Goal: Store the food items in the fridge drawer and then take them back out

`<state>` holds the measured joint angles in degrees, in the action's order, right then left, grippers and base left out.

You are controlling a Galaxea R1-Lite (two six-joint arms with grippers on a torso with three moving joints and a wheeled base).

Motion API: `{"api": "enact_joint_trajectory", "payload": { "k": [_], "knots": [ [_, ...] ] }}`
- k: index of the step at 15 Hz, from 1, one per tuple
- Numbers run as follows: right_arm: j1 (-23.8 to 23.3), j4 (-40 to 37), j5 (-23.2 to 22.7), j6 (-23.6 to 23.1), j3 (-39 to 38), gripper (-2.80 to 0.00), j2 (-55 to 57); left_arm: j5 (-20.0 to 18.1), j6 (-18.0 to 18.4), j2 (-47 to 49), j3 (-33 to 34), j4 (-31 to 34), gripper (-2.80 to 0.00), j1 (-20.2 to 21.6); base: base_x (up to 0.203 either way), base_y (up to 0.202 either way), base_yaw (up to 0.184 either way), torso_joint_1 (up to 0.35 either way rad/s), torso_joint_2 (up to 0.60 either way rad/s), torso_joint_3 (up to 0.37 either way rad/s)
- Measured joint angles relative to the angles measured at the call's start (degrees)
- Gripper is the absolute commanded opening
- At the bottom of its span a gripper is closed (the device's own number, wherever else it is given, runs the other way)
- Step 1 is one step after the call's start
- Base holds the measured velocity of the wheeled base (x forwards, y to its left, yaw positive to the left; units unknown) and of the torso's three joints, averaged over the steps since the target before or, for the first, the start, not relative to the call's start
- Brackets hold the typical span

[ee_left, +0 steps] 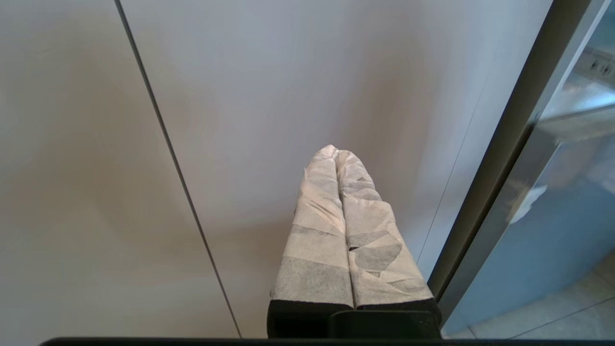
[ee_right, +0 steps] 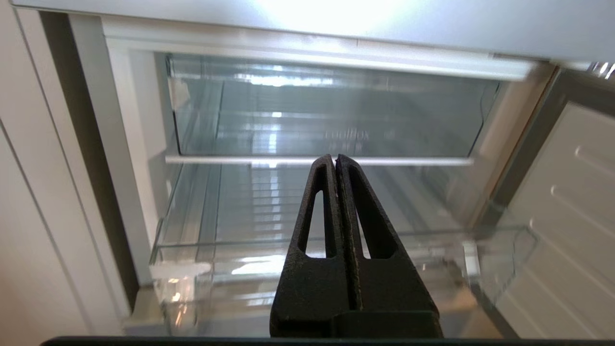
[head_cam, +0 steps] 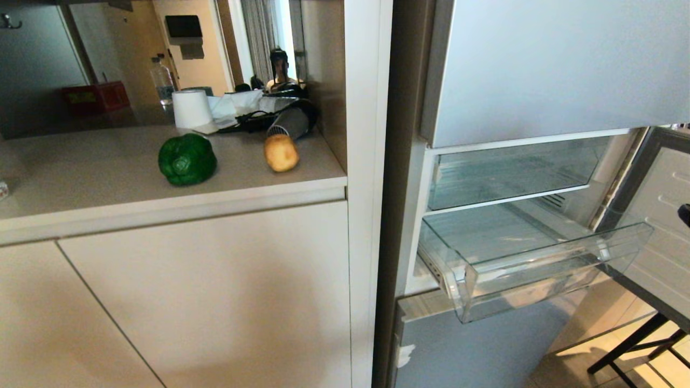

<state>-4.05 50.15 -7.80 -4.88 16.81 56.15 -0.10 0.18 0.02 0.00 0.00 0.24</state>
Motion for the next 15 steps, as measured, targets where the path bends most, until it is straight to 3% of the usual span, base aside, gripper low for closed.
{"api": "enact_joint_trajectory", "payload": {
  "k": [5, 8, 13, 15],
  "knots": [
    [0.0, -7.87, 0.35, 0.78, 4.48, -2.8, 7.6, 0.01, 0.0, 0.0, 0.0, 0.0, -2.8, 0.0, 0.0, 0.0, 0.0, 0.033, -0.09, -0.047],
    [-0.3, -12.75, 1.08, 2.08, 13.73, -2.8, 17.58, 0.0, 0.0, 0.0, 0.0, 0.0, -2.8, 0.0, 0.0, 0.0, 0.0, 0.0, 0.0, 0.0],
    [-0.77, -37.23, 0.88, 2.82, 35.66, -2.8, 30.75, 0.0, -0.01, 0.0, 0.0, 0.0, -2.8, 0.0, 0.0, 0.0, 0.0, 0.0, 0.0, 0.0],
    [-0.77, -44.09, 0.83, 2.68, 40.41, -2.8, 35.81, 0.02, 0.0, 0.0, 0.0, 0.0, -2.8, 0.0, 0.0, 0.0, 0.0, 0.0, 0.0, 0.0]
  ]
}}
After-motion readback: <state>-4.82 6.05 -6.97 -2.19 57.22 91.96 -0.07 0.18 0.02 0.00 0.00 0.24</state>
